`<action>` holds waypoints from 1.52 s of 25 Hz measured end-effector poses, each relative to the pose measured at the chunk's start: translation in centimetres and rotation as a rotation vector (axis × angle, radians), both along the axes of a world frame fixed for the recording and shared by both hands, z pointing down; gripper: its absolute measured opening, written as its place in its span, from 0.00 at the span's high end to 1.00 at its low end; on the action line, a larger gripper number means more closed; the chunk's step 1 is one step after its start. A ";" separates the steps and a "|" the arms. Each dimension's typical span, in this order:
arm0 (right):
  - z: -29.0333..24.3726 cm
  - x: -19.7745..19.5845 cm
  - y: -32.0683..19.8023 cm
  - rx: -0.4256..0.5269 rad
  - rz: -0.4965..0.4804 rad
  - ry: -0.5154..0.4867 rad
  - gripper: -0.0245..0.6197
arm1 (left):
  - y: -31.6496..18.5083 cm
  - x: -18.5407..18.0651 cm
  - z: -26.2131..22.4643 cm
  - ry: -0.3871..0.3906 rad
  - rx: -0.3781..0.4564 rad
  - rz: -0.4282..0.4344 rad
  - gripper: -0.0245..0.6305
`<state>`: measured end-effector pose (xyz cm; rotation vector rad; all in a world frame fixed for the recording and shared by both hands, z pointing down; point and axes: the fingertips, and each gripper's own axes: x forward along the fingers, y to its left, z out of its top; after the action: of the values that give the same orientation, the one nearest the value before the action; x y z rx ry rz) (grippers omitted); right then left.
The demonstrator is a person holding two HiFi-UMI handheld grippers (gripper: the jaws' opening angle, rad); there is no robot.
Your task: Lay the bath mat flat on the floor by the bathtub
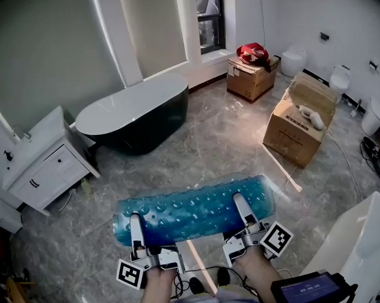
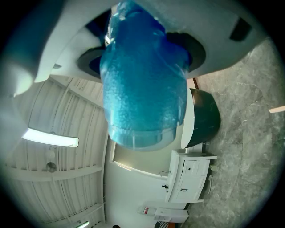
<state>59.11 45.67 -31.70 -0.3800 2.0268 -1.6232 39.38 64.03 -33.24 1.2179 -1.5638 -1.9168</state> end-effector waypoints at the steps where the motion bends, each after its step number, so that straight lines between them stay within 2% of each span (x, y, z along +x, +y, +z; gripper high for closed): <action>1: 0.1 0.0 -0.2 -0.004 -0.002 -0.002 0.45 | -0.2 0.1 0.0 -0.001 -0.001 0.000 0.44; 5: 0.5 0.4 -0.5 -0.040 -0.012 -0.022 0.43 | -0.4 0.7 0.0 -0.006 -0.013 -0.003 0.44; 10: 1.1 1.3 -2.7 -0.032 -0.044 -0.011 0.43 | -2.1 1.9 0.7 -0.008 -0.009 -0.023 0.44; 17: 2.0 -1.7 -4.0 -0.049 -0.072 0.007 0.43 | -3.1 -0.5 1.7 0.014 -0.021 -0.045 0.44; 22: 3.7 -6.9 -5.4 -0.055 -0.075 0.013 0.43 | -4.5 -5.8 3.4 0.020 -0.032 -0.048 0.44; 28: 4.1 -18.2 -7.8 -0.049 -0.075 0.015 0.43 | -7.2 -17.4 3.7 0.008 -0.032 -0.030 0.44; 32: 4.4 -21.4 -8.6 -0.047 -0.076 0.016 0.43 | -8.0 -20.6 3.8 0.007 -0.027 -0.026 0.44; 38: 3.2 -28.1 -9.9 -0.023 -0.062 0.011 0.43 | -9.6 -27.6 3.0 -0.009 -0.009 -0.005 0.45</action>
<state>30.96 35.72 -28.50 -0.3378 2.0483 -1.6863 11.74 54.39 -30.29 1.2211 -1.5799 -1.9082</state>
